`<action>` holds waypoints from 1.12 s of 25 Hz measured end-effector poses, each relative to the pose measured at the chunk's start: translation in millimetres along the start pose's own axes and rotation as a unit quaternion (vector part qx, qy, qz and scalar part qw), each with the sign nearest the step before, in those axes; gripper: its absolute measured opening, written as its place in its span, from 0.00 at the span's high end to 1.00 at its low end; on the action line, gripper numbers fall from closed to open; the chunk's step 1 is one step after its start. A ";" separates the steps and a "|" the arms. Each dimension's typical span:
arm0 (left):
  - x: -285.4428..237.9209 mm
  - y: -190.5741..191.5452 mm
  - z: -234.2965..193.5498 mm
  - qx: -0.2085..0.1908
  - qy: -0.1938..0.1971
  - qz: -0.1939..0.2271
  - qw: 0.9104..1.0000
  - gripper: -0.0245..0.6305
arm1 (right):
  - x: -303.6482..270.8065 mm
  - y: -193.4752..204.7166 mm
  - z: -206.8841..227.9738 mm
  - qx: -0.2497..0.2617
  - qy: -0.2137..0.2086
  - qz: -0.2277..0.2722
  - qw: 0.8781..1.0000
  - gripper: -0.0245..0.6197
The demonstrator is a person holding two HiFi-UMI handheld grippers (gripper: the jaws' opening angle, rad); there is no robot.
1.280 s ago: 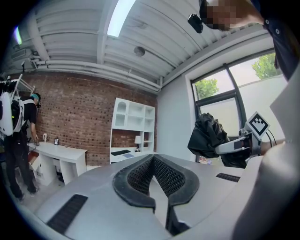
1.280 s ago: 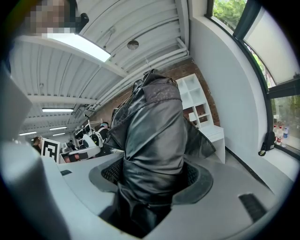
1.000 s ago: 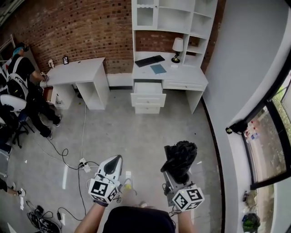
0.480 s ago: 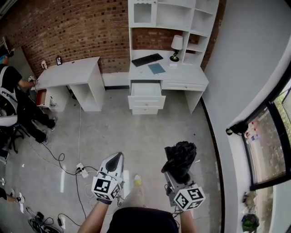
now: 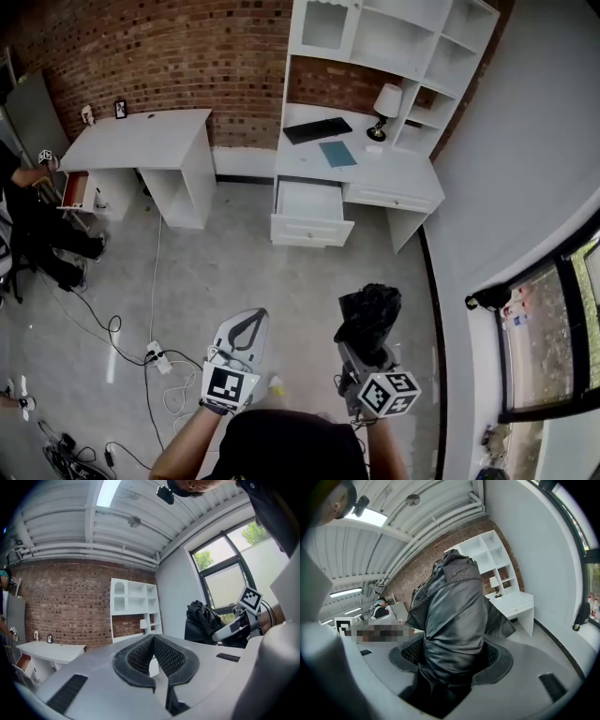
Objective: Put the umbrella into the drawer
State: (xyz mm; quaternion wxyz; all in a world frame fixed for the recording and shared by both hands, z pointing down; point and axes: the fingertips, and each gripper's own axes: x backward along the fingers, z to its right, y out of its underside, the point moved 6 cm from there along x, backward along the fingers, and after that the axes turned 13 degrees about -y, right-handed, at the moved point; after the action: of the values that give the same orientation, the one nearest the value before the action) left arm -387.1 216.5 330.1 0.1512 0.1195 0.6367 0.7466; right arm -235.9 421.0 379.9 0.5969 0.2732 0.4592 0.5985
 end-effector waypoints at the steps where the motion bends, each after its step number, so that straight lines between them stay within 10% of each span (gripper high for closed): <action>1: -7.7 1.2 -10.5 0.013 -0.003 0.000 1.000 0.94 | -10.3 -2.5 -1.7 -0.004 -0.001 -0.001 1.000 0.54; 12: -70.7 21.5 -54.0 0.099 -0.013 0.015 0.995 0.94 | -77.5 -36.7 19.6 0.016 0.009 -0.028 0.999 0.54; 28: -183.1 51.8 -80.8 0.101 -0.042 -0.022 0.994 0.94 | -177.5 -86.9 108.7 0.035 -0.047 -0.015 0.998 0.54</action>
State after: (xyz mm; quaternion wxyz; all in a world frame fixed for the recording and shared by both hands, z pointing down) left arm -251.4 66.0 370.8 0.1816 0.1516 0.7046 0.6690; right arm -75.9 262.3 389.7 0.6168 0.3149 0.4558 0.5591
